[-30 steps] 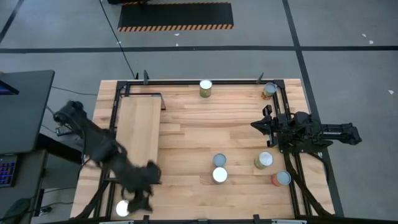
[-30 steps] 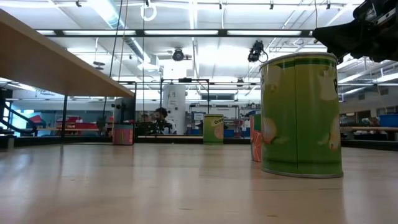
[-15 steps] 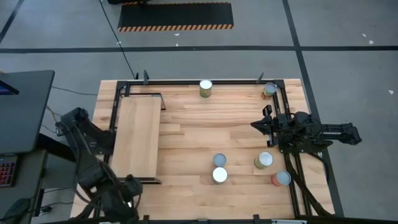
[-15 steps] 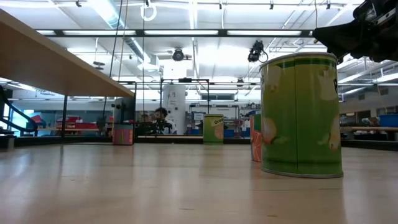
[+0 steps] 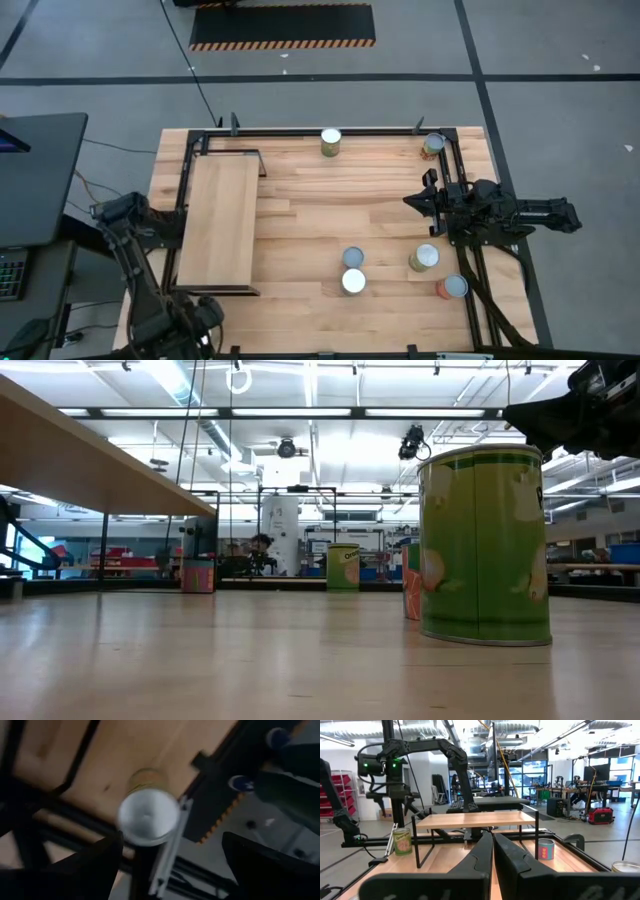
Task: Pick and place cans onto a shelf
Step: Put the bottom large canned oranges on the shelf
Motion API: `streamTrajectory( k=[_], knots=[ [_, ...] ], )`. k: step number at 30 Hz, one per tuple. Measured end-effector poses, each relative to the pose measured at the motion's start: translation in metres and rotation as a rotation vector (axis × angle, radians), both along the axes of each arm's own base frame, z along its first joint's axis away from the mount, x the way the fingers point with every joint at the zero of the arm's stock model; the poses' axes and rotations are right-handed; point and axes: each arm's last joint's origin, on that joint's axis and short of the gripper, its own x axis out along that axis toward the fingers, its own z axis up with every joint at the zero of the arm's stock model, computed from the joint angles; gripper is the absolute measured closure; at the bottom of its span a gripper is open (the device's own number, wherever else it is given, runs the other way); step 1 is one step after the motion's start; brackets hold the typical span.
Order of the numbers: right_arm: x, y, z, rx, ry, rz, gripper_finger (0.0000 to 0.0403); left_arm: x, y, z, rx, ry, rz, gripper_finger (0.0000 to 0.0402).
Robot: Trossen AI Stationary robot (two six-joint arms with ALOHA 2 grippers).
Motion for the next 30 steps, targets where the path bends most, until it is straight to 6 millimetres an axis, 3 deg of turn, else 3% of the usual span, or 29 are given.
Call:
streamTrajectory(
  k=[11,20,30],
  knots=[
    [0.0,0.0,0.0,0.0,0.0,0.0,0.038,-0.012,-0.002,-0.001,0.035,0.039,0.12,0.0058],
    [0.0,0.0,0.0,0.0,0.0,0.0,0.038,-0.016,-0.008,0.0,0.016,-0.002,0.111,0.0134],
    [0.0,0.0,0.0,0.0,0.0,0.0,0.038,-0.028,-0.019,-0.003,-0.005,-0.017,0.088,0.0052]
  ],
)
